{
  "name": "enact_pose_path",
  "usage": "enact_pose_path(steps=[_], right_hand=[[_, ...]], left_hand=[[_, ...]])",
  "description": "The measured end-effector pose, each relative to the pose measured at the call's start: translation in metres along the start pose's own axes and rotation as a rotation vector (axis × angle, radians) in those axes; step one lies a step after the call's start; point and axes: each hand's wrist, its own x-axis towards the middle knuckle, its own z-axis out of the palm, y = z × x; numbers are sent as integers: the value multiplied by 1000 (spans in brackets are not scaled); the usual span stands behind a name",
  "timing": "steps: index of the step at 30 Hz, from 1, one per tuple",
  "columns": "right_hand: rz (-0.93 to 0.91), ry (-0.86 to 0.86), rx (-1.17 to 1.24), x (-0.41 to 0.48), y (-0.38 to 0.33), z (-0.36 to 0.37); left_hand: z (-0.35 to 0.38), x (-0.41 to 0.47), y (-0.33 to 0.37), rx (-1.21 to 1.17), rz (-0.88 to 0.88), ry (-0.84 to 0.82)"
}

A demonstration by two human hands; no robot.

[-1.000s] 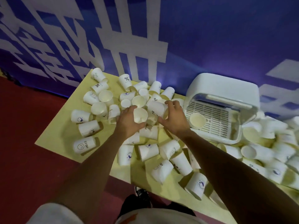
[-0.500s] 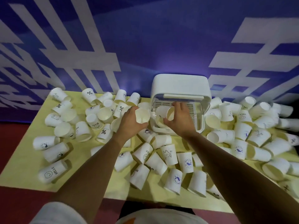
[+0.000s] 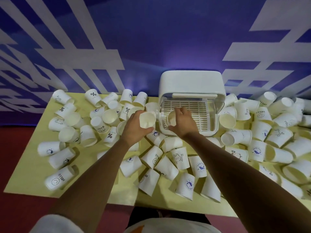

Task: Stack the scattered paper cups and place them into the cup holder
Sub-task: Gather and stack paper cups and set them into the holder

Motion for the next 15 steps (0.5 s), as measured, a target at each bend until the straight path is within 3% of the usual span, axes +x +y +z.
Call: enact_pose_path(steps=[7,15], right_hand=[[-57,19,34,-3,-2,4],[-96,-111,314,-16,-6,-7]], left_hand=[[-2,-1,0,-14,-28,-11],[4,-1,21,-62,-3,-9]])
